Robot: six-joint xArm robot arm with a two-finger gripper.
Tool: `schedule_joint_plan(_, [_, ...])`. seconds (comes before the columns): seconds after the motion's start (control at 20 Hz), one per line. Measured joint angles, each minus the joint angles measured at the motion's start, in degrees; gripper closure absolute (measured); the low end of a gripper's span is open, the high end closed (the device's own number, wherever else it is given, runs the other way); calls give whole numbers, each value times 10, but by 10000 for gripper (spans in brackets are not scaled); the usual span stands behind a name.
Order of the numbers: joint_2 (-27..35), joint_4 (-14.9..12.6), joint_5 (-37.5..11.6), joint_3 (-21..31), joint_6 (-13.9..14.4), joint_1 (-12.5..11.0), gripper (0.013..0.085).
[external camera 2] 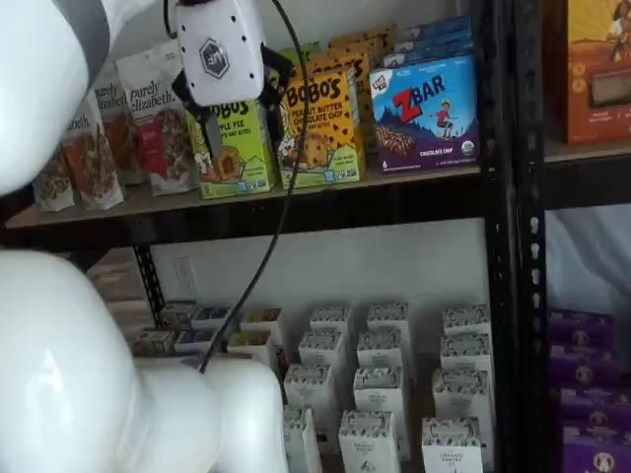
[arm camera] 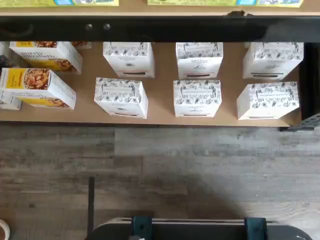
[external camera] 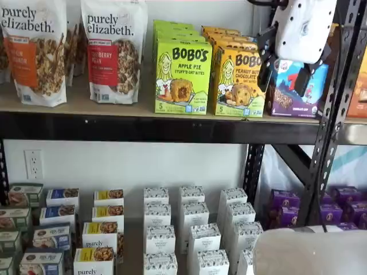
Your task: Pick the green box on the top shelf, the fourth from the left
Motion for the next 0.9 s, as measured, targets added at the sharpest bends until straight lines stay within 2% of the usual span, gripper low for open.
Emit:
schedule_joint_plan(0.3, [8, -5, -26, 3, 33, 37, 130])
schedule_joint_plan(0.65, [58, -44, -76, -14, 133, 147, 130])
schedule_joint_plan(0.8, [80, -55, -91, -24, 170, 187, 130])
schedule_joint_plan(0.9, [94, -55, -103, -31, 187, 204, 130])
